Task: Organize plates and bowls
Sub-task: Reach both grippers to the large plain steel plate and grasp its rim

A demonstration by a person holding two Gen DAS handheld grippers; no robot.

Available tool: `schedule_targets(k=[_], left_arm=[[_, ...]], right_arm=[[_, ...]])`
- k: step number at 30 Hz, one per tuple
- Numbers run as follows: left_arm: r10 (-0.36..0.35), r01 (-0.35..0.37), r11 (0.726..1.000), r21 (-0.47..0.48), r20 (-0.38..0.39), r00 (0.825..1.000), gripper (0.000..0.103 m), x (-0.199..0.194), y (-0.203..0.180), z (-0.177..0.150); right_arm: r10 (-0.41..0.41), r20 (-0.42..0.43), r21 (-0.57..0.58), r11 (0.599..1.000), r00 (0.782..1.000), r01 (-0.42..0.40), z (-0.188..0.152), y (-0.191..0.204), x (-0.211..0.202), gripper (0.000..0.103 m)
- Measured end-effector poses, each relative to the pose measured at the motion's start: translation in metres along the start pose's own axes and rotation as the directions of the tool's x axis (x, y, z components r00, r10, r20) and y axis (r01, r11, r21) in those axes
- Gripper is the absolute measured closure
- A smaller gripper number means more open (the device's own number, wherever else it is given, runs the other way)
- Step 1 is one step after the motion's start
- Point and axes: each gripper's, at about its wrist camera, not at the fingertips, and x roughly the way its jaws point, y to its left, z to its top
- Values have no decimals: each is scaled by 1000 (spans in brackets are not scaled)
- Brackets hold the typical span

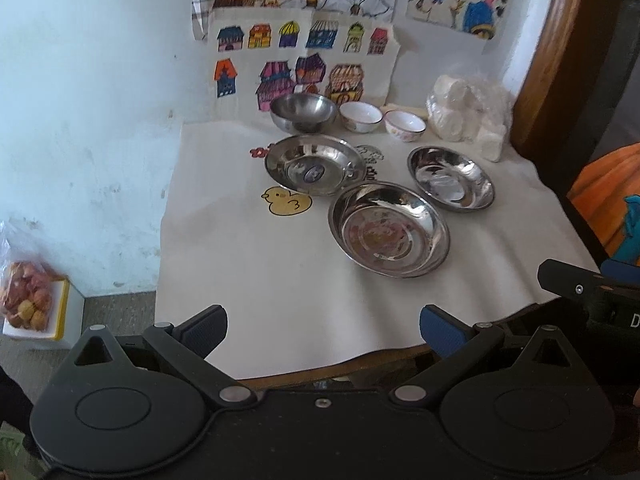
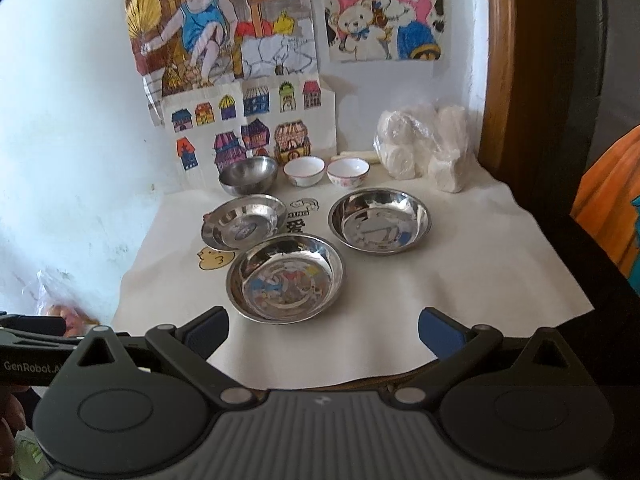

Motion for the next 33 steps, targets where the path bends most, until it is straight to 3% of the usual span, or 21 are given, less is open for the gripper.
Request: schedule_targets(k=[3,8,12,16,24,29,33], left_arm=[[14,-16,999,-36,-45,999,1,18,-8,9],[5,-32,982,-188,-143,990,1,49,-9,17],[11,-52,960,-274,-149,989,1,60,-14,27],[41,-88,958,-271,-174,984,1,71,-21,36],[11,-70,968,-242,-237,971,1,109,-13,63],[36,-76,989,-125,-298,954,1,153,-14,89],[20,-37,998,-47,-317,948,1,182,-15,100]], right_arm=[[18,-33,-7,1000,999,-18,10,-15,21,0],[44,-114,-34,998,993,-48,28,-43,58,0],[65,-164,-49,996,984,-74,39,-64,78,0],[94,-212,-42,994,973,-105,39,-76,98,0],[111,-264,-45,991,958,-127,43,-72,138,0],[69,-286,-103,989,956,-102,49,-53,174,0],[67,-298,-106,989,952,-103,45,-39,198,0]])
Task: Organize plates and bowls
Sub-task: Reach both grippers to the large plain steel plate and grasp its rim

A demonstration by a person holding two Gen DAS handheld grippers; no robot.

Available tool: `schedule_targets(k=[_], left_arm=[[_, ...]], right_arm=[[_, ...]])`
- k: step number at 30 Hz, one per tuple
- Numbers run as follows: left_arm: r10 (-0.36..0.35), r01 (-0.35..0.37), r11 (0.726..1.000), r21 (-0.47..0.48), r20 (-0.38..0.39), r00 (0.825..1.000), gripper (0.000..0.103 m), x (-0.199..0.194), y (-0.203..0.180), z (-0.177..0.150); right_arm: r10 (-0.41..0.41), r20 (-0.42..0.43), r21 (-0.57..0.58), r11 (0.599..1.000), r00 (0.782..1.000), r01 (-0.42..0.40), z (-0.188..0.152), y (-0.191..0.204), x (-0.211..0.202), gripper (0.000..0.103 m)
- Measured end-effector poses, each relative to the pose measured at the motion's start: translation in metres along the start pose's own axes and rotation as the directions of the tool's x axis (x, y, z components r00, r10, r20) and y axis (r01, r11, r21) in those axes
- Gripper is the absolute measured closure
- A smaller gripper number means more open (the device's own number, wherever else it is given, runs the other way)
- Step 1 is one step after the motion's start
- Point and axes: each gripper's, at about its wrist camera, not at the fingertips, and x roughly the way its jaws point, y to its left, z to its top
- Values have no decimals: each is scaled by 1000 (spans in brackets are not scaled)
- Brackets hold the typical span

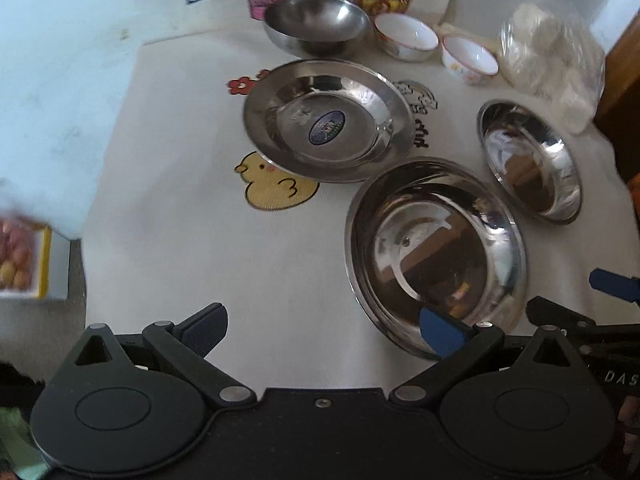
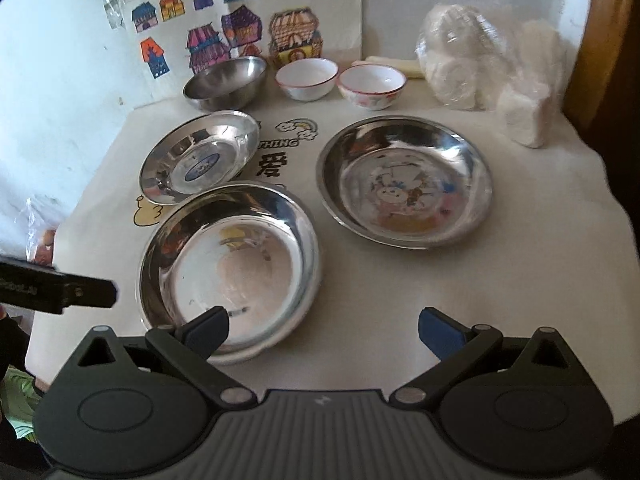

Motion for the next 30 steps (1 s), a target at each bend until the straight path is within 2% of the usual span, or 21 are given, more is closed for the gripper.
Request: schedule_targets(k=[4,7,12,16,19,21,25,27,28,30], left_arm=[[5,-3,999,53,-31,1000,2,20,-2,13],[0,2,999,47,-53,999,4,31,-2,19],[-14,17,999,30,-83,996,17,44,-4,23],[-26,26,1000,4,-102,994,28,50,-7,23],[-41,38,999,-24,-112,993,36,52,-8,24],[-51,45,998,-48,-114,992,44,53,-8,24],[-81,71,993,-96,-107,991,67,53,-10,26],[-92,79,990,-117,-107,990,73,53,-10,26],[-99,85,988,-127,-105,990,80,53,-10,25],[-97,83,987,-139,-102,990,85,53,-11,24]], right_arm=[[-19,-4,0,1000,1000,19,3,8,12,0],[-28,-16,-1,1000,999,28,6,10,19,2],[-9,-57,23,1000,998,10,12,5,35,16],[28,-84,35,999,996,-25,14,-1,45,24],[63,-101,35,998,993,-60,16,-4,49,33],[85,-114,28,996,990,-82,18,-6,52,44],[118,-126,2,993,985,-118,24,-6,55,58],[129,-132,-11,991,983,-131,27,-7,56,73],[130,-136,-19,991,982,-134,29,-7,57,76],[132,-144,-30,990,981,-138,30,-10,57,82]])
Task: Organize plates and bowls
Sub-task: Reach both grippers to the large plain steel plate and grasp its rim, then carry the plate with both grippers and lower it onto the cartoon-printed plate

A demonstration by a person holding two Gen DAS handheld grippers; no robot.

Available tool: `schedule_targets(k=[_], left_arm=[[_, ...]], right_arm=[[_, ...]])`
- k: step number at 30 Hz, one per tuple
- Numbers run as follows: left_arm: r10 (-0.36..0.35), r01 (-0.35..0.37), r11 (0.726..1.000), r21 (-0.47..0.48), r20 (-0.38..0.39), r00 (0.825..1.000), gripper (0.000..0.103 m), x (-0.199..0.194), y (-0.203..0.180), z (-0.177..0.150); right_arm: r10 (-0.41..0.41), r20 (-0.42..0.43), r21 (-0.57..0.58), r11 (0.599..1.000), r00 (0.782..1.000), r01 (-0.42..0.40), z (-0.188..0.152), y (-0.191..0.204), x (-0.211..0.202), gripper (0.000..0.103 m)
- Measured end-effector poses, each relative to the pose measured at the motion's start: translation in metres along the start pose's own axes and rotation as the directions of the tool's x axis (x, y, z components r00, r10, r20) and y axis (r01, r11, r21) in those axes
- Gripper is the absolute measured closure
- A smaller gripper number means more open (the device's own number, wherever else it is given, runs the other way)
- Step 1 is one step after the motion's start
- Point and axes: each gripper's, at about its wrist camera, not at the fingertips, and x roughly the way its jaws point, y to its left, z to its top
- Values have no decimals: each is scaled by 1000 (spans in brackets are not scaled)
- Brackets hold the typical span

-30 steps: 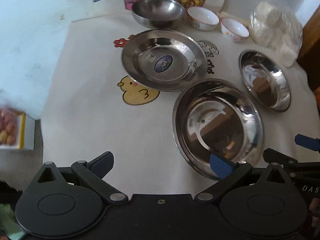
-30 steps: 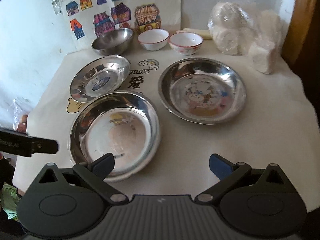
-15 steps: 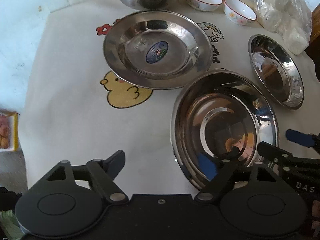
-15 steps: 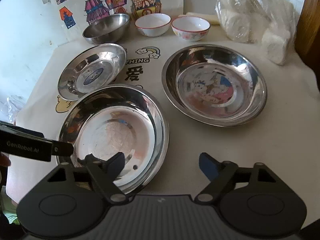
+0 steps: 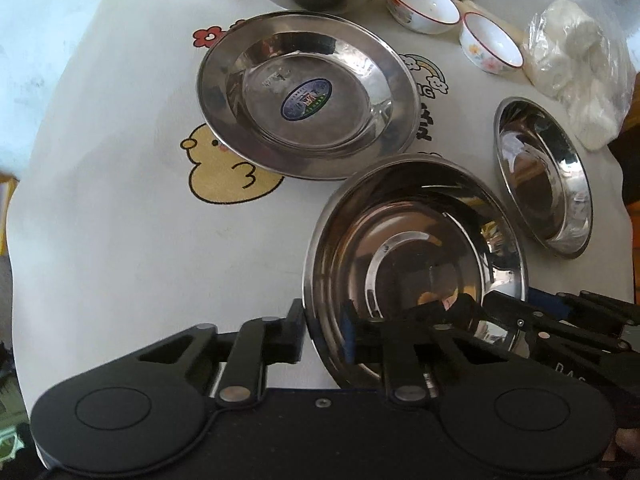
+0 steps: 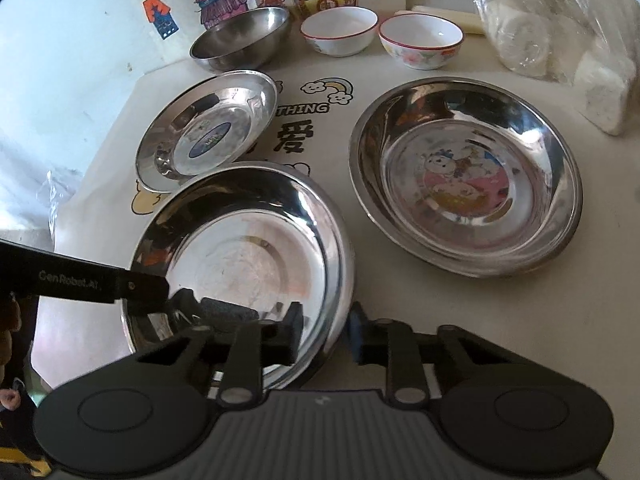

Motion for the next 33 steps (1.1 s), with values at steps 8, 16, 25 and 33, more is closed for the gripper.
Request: schedule_targets(k=[8,16,25,33], left_arm=[[-6,7,1000,-29,14,1000,91,-9,0,-6],[-35,36,999,-19,56,998,91,-32,-12,-8],[-80,75,996,46,126,989,90,-44,-49,10],[-112,96,990,108,159,981,91,-35,-88,33]], right_arm=[[43,-16,-50,998,999,-44,1,-9,-9,87],[93,19,-83,992,996,-91,7,-22,-37,86],[76,89,-32,997,993,-74,19,-55,-64,86],[39,126,25,999,991,-43,24,-93,-75,86]])
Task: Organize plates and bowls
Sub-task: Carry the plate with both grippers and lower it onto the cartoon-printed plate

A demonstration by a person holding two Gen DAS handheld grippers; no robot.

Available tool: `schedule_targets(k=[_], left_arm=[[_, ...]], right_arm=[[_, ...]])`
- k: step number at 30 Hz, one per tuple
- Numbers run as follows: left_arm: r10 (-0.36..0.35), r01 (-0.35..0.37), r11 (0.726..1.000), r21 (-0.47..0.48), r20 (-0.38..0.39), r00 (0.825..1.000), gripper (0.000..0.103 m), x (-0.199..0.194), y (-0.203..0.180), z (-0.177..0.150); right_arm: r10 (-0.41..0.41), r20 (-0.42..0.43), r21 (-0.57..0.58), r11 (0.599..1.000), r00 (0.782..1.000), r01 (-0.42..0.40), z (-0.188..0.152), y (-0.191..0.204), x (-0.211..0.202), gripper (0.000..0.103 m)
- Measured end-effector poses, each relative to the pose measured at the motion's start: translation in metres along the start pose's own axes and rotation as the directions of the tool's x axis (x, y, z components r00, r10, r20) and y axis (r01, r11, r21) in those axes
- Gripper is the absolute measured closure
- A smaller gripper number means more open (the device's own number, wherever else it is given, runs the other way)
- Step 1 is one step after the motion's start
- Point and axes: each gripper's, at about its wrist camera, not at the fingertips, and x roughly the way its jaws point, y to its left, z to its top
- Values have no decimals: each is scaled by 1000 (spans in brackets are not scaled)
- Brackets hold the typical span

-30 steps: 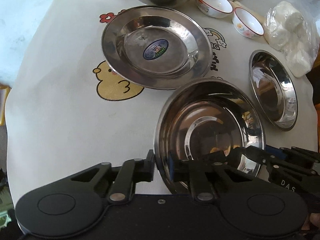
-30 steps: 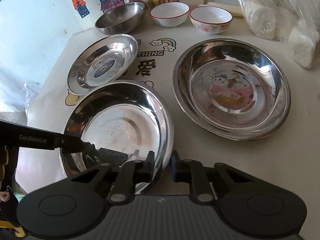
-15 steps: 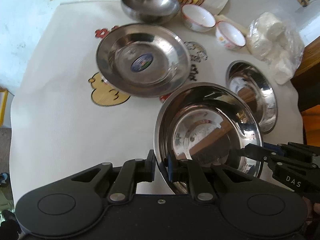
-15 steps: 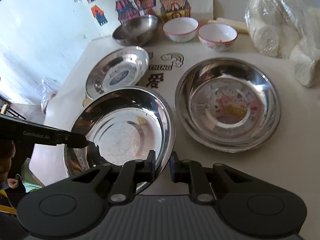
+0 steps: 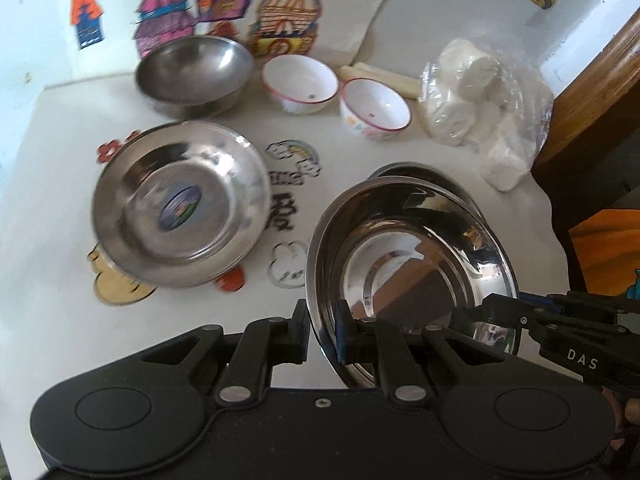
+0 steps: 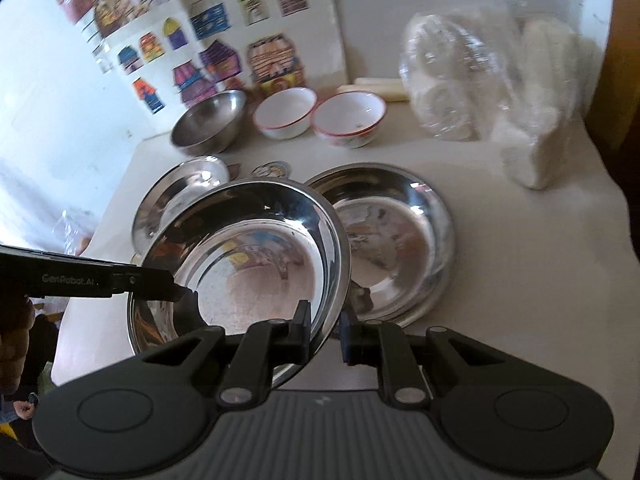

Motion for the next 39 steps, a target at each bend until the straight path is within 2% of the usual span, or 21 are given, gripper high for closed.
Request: schedule_targets(k=[6,15,27,39], left_arm=[[13,-13,1000,21,-4,1000,89,20,-17,8],[54,-54,998,10,-19,998,88,41,-33,20],[109,-108,994,35,-27,994,86,68,-55,36],[150,-148,988,47,-42,988,85,78,-61,40]], right_arm=[[-3,3,9,1000,1000,3,5,-20,-2,86],[20,-10,2,1000,1000,-20,18,-41,12,86],[12,-19,-34,999,1000,-13,37,-64,31,86],[11,-42,-61,998,999,-14,43,-69,41,86]])
